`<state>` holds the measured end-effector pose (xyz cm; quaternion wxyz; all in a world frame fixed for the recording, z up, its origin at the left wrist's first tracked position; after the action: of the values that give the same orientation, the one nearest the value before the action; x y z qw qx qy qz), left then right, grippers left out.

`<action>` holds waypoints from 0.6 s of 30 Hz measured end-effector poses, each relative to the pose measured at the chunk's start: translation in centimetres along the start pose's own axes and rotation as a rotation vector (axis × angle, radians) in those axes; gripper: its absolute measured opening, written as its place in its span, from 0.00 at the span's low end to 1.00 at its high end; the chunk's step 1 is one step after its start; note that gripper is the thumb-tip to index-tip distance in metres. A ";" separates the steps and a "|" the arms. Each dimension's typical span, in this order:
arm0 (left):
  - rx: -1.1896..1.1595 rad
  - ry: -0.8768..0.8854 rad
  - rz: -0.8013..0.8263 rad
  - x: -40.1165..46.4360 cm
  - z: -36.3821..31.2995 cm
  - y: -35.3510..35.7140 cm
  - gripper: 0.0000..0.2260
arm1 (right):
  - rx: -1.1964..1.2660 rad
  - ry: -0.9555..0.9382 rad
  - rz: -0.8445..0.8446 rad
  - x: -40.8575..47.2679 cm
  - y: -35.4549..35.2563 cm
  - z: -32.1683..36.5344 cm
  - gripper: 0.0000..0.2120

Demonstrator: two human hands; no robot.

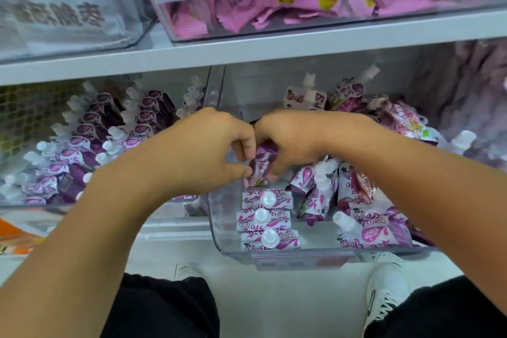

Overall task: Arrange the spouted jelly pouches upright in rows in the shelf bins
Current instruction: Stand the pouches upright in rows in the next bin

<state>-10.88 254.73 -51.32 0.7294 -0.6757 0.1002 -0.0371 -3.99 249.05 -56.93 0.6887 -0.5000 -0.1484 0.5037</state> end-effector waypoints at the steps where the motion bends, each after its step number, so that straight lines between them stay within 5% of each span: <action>1: -0.016 -0.012 -0.017 -0.1 0.0 -0.1 0.09 | 0.023 -0.017 -0.027 -0.6 -0.5 -0.1 0.20; 6: -0.027 -0.113 -0.117 0.0 0.0 -0.2 0.32 | 0.531 -0.026 -0.300 -5.4 -3.6 -1.8 0.14; 10: -0.089 -0.180 -0.358 0.6 0.0 -2.0 0.20 | 0.999 -0.066 -0.380 -6.5 -3.4 -2.3 0.21; 15: -0.186 -0.066 -0.435 0.6 0.0 -2.3 0.18 | 0.899 -0.073 -0.349 -5.9 -3.4 -2.5 0.26; 18: -0.264 -0.018 -0.467 0.1 0.1 -2.2 0.13 | 1.024 -0.074 -0.144 -5.5 -2.2 -2.1 0.24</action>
<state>-10.62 254.59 -49.09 0.6075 -0.7700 -0.0609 -0.1849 -3.80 243.33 -54.39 0.8724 -0.0692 0.0588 0.4803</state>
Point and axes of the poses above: each hand's wrist, its own x-axis towards the middle knuckle, its own y-axis out of the palm, z = x × y, the point moved 8 cm from there along x, towards the middle knuckle, and after that the axes turned 14 degrees about x, right-handed, at the moved point
